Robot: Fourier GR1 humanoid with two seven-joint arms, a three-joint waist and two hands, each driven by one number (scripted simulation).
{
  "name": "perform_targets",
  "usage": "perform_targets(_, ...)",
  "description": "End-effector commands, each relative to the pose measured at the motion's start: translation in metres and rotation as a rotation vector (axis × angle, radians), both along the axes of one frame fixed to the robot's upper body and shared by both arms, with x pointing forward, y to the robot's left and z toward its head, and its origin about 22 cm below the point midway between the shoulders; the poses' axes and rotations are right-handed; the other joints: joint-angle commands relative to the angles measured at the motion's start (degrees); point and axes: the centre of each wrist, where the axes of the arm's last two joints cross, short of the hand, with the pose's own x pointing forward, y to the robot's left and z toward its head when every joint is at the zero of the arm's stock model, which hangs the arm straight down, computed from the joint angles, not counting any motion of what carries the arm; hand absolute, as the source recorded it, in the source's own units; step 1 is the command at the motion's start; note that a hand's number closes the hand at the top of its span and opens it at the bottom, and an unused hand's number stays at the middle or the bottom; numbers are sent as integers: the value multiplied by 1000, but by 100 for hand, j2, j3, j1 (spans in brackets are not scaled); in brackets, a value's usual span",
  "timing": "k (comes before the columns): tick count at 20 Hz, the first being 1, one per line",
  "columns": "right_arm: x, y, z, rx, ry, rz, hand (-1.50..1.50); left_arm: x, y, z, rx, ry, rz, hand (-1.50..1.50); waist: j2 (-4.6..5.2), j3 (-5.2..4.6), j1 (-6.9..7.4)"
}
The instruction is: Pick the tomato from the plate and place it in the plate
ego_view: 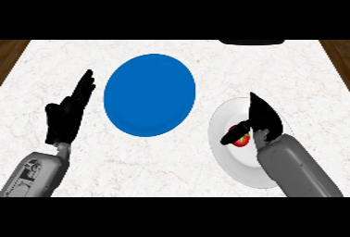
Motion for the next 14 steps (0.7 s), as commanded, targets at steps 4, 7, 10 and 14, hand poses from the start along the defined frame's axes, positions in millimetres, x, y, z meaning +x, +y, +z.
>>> perform_targets(4, -6, 4, -17, -25, 157, -116, -150, -5, 1, -4, -10, 21, -10, 0, 0, 2, 5)
perform_targets(7, 1, 3, -25, -26, 183, -134, -150, -5, 2, 2, 12, -8, 17, 0, 2, 3, 39)
perform_targets(10, -15, -10, -39, -34, 204, -127, -150, 4, -20, -6, 4, 2, -2, 0, 3, 3, -29)
perform_targets(14, -12, 0, -27, -46, 147, -98, 150, -6, -6, 7, 21, -4, -6, 0, 0, 4, 23)
